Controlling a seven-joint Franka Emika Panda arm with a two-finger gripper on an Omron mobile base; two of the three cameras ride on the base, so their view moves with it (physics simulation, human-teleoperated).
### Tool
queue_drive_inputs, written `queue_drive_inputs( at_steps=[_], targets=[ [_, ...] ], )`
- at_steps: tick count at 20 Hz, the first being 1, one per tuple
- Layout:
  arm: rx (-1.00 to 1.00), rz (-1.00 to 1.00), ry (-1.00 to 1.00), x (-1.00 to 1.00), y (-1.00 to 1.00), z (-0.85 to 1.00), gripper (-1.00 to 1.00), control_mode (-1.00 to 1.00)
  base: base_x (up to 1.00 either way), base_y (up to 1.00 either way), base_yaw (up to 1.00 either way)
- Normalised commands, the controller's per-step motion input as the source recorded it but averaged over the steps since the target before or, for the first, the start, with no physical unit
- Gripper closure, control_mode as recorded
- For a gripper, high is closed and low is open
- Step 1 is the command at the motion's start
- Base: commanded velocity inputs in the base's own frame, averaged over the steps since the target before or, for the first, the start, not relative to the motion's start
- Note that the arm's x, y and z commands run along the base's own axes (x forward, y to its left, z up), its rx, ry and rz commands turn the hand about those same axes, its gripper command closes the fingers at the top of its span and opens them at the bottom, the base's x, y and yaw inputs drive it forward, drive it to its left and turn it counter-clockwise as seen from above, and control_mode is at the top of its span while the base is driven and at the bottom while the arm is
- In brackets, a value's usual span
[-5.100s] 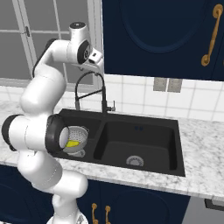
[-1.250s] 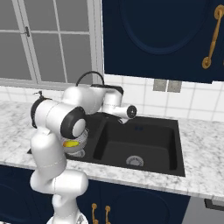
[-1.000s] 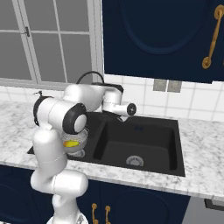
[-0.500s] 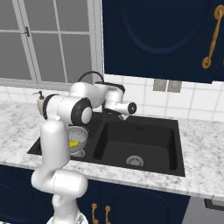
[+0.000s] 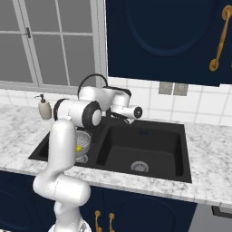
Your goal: Put the colander in the sink, put the pear, kiwi, peach in the colander, and turn on the sink faucet and pour water over the colander.
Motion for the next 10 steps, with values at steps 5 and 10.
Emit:
queue_drive_inputs(
  at_steps=[5, 10],
  targets=[
    [0.00, 0.00, 0.00, 0.31, 0.00, -0.17, -1.00, -1.00, 0.00, 0.00, 0.00],
    [0.00, 0.00, 0.00, 0.44, 0.00, -0.08, -1.00, -1.00, 0.00, 0.00, 0.00]
  ],
)
